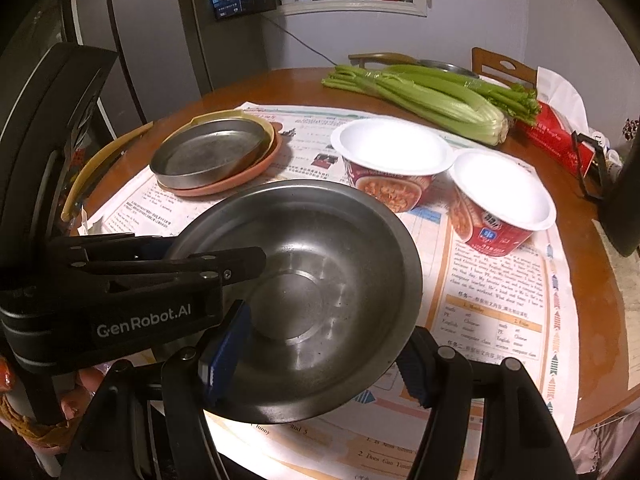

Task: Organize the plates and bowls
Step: 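Lift the steel bowl with the left tool toward the plate stack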

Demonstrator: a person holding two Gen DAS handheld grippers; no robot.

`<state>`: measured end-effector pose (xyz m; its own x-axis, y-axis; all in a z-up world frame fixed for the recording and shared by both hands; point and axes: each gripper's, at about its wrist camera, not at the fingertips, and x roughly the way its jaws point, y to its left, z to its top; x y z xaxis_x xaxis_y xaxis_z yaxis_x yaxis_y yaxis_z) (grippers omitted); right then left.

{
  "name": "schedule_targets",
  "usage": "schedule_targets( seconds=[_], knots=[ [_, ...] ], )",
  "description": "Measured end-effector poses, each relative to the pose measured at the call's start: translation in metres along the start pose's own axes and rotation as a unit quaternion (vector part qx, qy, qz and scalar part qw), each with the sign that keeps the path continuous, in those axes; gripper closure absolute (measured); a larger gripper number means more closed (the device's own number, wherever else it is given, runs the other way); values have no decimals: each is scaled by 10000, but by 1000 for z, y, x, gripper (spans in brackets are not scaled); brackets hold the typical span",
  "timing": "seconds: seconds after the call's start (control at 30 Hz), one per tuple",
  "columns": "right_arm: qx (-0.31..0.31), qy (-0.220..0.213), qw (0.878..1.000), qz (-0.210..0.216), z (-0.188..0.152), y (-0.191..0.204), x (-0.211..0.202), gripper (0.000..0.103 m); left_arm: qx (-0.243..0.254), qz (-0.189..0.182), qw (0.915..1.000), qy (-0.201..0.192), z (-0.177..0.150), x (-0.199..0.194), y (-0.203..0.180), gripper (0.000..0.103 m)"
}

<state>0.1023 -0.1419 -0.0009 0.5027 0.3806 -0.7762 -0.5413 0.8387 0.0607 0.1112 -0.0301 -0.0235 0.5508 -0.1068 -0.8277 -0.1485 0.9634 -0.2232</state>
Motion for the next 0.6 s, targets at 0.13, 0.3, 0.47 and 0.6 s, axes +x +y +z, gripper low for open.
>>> schedule_targets(
  seconds=[0.13,0.3,0.47,0.6],
  knots=[
    [57,79,9999,77,-1,-3,8,35,7,57,10000,-7,0,3,0,59],
    [51,111,9999,85,-2,-3,12,35,60,136,9999,-67,1,5,0,59],
    [31,83,10000,46,-3,-1,12,35,94,240,9996,-147,2,4,2,59],
    [125,112,9998,77,-3,-4,14,35,58,289,9995,-151,2,5,7,59]
  ],
)
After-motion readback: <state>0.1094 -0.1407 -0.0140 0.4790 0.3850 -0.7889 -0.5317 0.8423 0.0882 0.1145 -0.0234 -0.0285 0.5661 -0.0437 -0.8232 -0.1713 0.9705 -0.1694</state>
